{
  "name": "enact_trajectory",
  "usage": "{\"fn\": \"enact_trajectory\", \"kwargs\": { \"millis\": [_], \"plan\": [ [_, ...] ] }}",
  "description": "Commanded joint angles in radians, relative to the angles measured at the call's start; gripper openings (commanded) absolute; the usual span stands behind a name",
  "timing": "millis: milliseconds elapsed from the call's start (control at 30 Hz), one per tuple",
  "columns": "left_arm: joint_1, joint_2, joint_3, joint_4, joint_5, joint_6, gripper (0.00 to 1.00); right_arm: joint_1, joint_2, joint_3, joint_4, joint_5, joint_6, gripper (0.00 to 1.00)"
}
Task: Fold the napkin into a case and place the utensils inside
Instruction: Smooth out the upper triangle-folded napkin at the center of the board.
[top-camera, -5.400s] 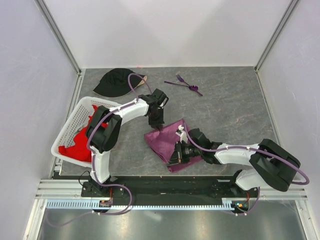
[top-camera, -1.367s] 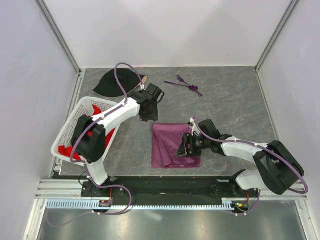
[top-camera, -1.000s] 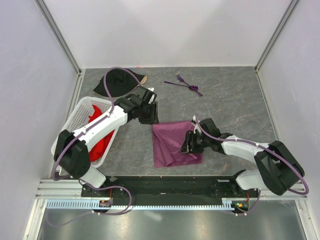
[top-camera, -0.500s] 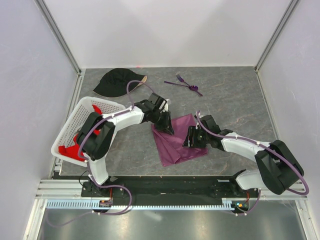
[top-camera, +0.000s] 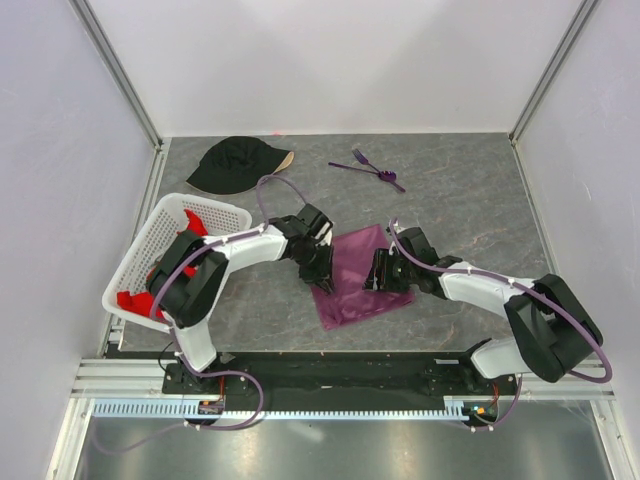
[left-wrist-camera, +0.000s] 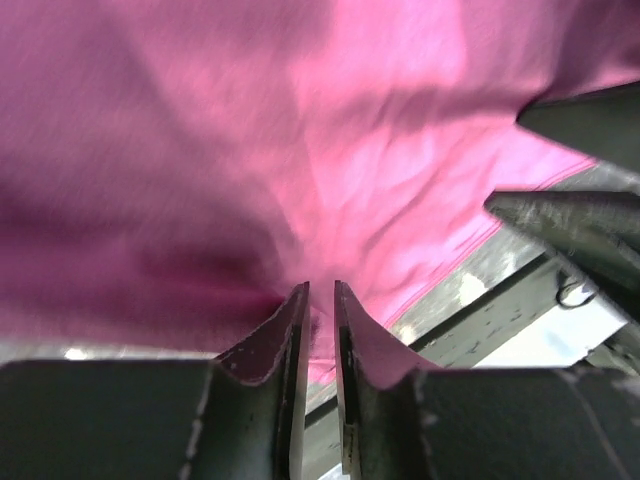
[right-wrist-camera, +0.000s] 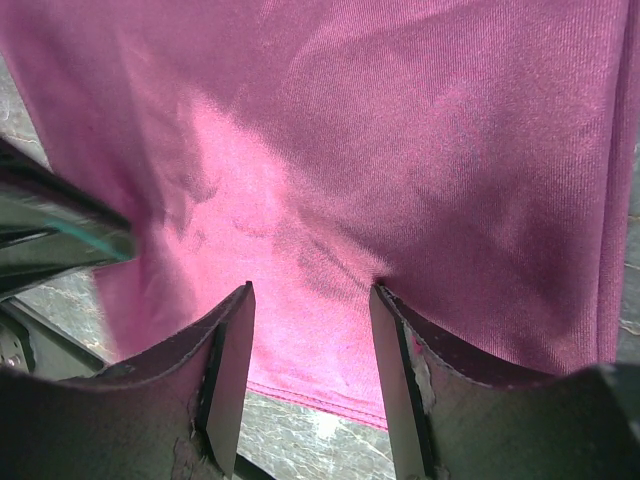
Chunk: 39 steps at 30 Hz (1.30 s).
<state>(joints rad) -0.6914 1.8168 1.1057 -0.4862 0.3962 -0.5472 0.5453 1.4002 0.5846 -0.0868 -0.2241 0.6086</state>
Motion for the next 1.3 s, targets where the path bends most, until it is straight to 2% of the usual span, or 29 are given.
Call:
{"fn": "enact_trajectory", "kwargs": {
  "millis": [0,100,200,333,433,600,700,833,867,1167,1267],
  "plan": [
    [0.010,-0.230,-0.072,-0.087,-0.118,0.055,0.22,-0.007,0.033,-0.016,-0.059,0.046,-0.049,0.59],
    [0.042,-0.335,-0.144,-0.147,-0.195,0.053,0.25,-0.005,0.033,-0.006,-0.077,0.058,-0.076,0.59],
    [0.082,-0.427,-0.171,-0.190,-0.194,0.053,0.28,-0.002,0.019,0.040,-0.143,0.103,-0.113,0.61],
    [0.138,-0.583,-0.176,-0.195,-0.189,0.003,0.31,0.050,-0.027,0.170,-0.290,0.207,-0.159,0.68],
    [0.222,-0.643,-0.167,-0.199,-0.174,-0.036,0.31,0.134,-0.032,0.257,-0.350,0.272,-0.152,0.76],
    [0.343,-0.761,-0.158,-0.204,-0.152,-0.051,0.32,0.298,0.080,0.365,-0.363,0.319,-0.107,0.81],
    [0.388,-0.797,-0.159,-0.209,-0.117,-0.037,0.34,0.383,0.172,0.428,-0.370,0.344,-0.083,0.80],
    [0.415,-0.810,-0.178,-0.221,-0.077,-0.020,0.34,0.446,0.272,0.498,-0.407,0.394,-0.058,0.68],
    [0.421,-0.814,-0.185,-0.221,-0.068,-0.020,0.34,0.459,0.298,0.511,-0.416,0.408,-0.050,0.68],
    [0.434,-0.847,-0.260,-0.210,-0.039,-0.023,0.34,0.528,0.390,0.566,-0.455,0.457,-0.047,0.67],
    [0.437,-0.846,-0.260,-0.210,-0.031,-0.019,0.34,0.545,0.404,0.569,-0.453,0.466,-0.046,0.58]
  ]
}}
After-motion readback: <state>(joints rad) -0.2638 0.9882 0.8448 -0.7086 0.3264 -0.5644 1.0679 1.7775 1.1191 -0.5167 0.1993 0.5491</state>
